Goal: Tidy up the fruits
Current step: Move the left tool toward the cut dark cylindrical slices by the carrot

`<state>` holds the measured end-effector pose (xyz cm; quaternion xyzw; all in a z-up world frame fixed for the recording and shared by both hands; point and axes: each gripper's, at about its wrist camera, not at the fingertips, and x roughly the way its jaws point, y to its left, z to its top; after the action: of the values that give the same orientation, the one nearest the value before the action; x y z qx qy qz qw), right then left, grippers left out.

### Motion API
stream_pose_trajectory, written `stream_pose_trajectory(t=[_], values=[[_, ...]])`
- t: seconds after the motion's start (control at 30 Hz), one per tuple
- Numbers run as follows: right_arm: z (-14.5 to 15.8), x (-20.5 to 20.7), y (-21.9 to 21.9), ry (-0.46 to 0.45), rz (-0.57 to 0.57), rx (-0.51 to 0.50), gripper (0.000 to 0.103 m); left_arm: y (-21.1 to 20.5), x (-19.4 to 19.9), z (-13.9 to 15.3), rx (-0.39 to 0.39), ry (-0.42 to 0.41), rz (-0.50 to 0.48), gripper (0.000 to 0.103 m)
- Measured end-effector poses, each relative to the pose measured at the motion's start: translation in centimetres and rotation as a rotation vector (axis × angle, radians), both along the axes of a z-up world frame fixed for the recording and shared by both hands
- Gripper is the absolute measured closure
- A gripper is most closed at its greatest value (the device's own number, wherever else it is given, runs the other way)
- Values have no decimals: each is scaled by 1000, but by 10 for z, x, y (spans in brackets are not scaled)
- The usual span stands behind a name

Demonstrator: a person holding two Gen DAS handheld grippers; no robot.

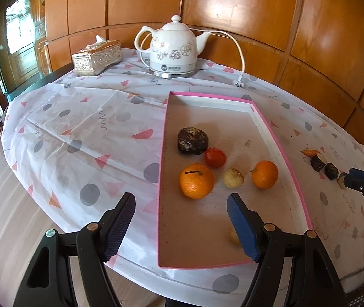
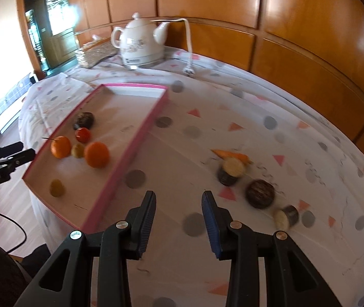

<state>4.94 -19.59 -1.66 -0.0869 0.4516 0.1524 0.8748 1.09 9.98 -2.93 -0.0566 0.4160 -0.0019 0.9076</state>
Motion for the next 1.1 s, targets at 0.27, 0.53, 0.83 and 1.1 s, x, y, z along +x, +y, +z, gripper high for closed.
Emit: stream_pose_trajectory(t=[0.27, 0.53, 0.83, 1.1], values=[[1, -1, -41, 0, -110, -22, 66, -21, 7, 8, 20, -19, -60, 28], [5, -2, -76, -11, -202, -29, 65, -48, 16, 17, 41, -40, -126, 28], [8, -4, -112, -15, -288, -60, 61, -89, 29, 25, 40, -49, -230, 28], [9, -4, -149, -13, -371, -85, 60, -129, 36, 32, 52, -60, -326, 28]])
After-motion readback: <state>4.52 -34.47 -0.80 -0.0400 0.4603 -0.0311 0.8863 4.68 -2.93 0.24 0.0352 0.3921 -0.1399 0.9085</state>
